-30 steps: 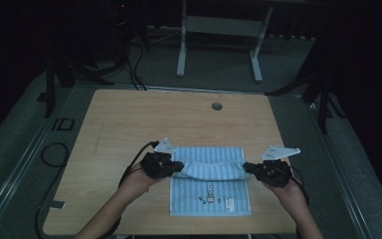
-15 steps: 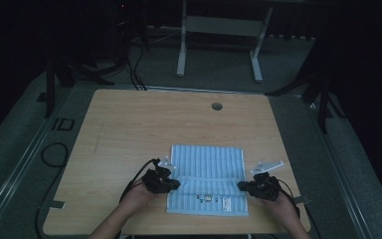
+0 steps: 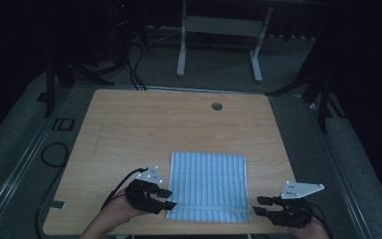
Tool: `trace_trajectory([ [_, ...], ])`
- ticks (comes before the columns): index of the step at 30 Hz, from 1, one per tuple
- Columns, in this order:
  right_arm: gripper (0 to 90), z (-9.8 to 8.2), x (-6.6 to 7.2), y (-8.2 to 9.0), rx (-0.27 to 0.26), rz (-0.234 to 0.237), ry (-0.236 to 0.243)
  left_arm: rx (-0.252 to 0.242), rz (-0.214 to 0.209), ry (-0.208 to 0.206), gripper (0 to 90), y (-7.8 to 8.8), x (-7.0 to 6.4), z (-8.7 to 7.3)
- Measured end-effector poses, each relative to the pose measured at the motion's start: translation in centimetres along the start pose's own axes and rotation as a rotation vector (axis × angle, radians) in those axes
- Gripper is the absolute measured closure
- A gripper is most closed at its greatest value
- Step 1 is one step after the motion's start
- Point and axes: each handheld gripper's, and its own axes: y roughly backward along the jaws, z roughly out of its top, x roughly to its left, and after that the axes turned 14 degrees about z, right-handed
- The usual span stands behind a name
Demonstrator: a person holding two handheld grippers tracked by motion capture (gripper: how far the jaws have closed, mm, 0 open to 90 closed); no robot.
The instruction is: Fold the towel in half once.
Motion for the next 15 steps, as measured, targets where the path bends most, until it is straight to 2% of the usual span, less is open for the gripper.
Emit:
trace_trajectory([
  [1, 56.7, -0.5, -0.6, -0.1, 0.001, -0.032, -0.031, 0.011, 0.003, 0.008, 49.5, -0.5, 0.2, -0.3],
  [2, 56.7, -0.5, -0.6, -0.1, 0.001, -0.032, -0.031, 0.013, 0.005, 0.019, 49.5, -0.8, 0.3, -0.4],
  [3, 56.1, -0.7, -0.9, -0.3, 0.007, -0.041, -0.051, 0.021, 0.007, 0.030, 49.5, -1.2, 0.5, -0.5],
  [4, 55.8, -0.9, -1.5, -1.1, 0.017, -0.037, -0.068, 0.029, 0.002, 0.047, 47.2, -1.9, 0.6, -0.7],
  [5, 55.5, -0.9, -1.5, -1.3, 0.014, -0.013, -0.072, 0.039, -0.003, 0.053, 44.5, -2.3, 0.6, -0.7],
  [6, 55.5, -0.9, -1.5, -1.3, 0.014, -0.013, -0.072, 0.056, -0.001, 0.057, 44.5, -2.9, 0.6, -0.8],
  [7, 54.8, -0.8, -1.6, -1.8, 0.013, 0.010, -0.072, 0.078, 0.016, 0.050, 44.3, -3.6, 0.5, -0.9],
  [9, 54.4, -0.8, -2.0, -3.2, 0.061, -0.016, -0.059, 0.109, 0.019, 0.047, 44.3, -4.4, 0.5, -1.0],
  [10, 56.2, -0.8, -2.8, -4.2, 0.081, -0.008, -0.089, 0.122, 0.022, 0.042, 44.3, -4.9, 0.4, -1.0],
  [13, 56.2, -0.9, -3.3, -5.0, 0.101, -0.008, -0.092, 0.141, 0.030, 0.032, 44.4, -5.7, 0.2, -1.1],
  [15, 58.3, -1.1, -3.9, -5.8, 0.141, -0.031, -0.106, 0.148, 0.045, 0.012, 45.1, -6.1, -0.1, -1.2],
])
